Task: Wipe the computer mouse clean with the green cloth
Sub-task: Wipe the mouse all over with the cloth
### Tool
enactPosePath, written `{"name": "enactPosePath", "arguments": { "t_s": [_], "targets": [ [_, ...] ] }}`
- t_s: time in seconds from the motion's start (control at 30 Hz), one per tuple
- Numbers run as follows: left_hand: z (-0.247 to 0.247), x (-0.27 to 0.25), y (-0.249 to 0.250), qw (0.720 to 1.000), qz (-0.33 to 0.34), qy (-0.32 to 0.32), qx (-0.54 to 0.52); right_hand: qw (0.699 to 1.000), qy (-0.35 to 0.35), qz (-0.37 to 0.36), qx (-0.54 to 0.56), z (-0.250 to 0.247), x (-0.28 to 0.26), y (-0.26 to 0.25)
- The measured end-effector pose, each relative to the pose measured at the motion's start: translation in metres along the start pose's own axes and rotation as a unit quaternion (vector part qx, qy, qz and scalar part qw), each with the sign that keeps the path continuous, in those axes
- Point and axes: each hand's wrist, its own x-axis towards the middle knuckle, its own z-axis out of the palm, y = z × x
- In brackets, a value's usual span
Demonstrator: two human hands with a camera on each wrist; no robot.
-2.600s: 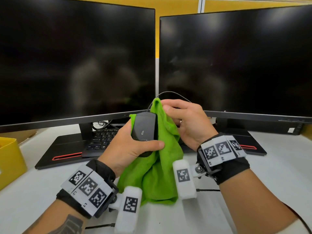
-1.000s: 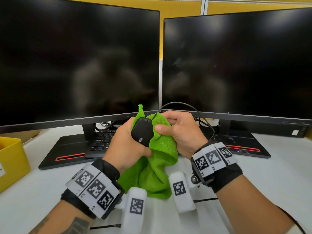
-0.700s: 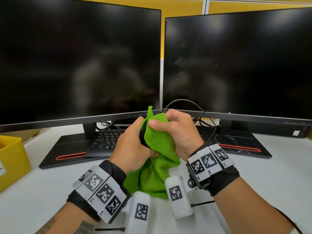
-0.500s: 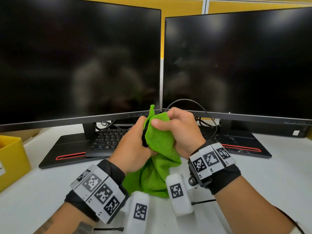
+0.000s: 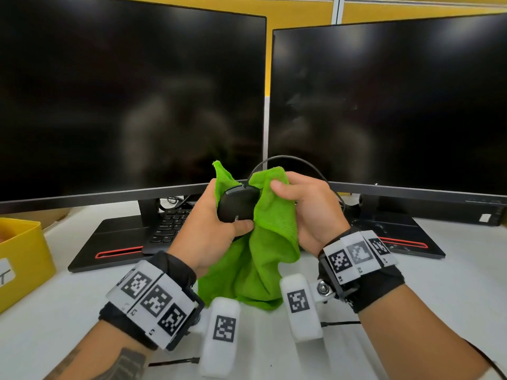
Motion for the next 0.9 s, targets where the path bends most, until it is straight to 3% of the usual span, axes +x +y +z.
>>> {"name": "enactPosePath", "arguments": {
  "t_s": [0.23, 0.53, 0.67, 0.77, 0.9],
  "targets": [
    [0.001, -0.003, 0.004, 0.999, 0.032, 0.004, -0.002, 0.994, -0.025, 0.057, 0.089, -0.001, -0.003, -0.001],
    [0.014, -0.015, 0.019, 0.980, -0.031, -0.125, -0.154, 0.999, 0.015, -0.038, -0.015, 0.005, -0.004, 0.004],
    [0.017, -0.013, 0.023, 0.953, -0.088, -0.121, -0.263, 0.997, 0.036, -0.042, -0.046, 0.010, -0.004, 0.009],
    [0.019, -0.013, 0.024, 0.961, -0.084, -0.099, -0.244, 0.995, 0.035, -0.044, -0.081, 0.012, -0.002, 0.012],
    [0.020, -0.013, 0.024, 0.968, -0.065, -0.067, -0.232, 0.999, 0.004, -0.020, -0.036, 0.008, 0.000, 0.008]
  ]
}}
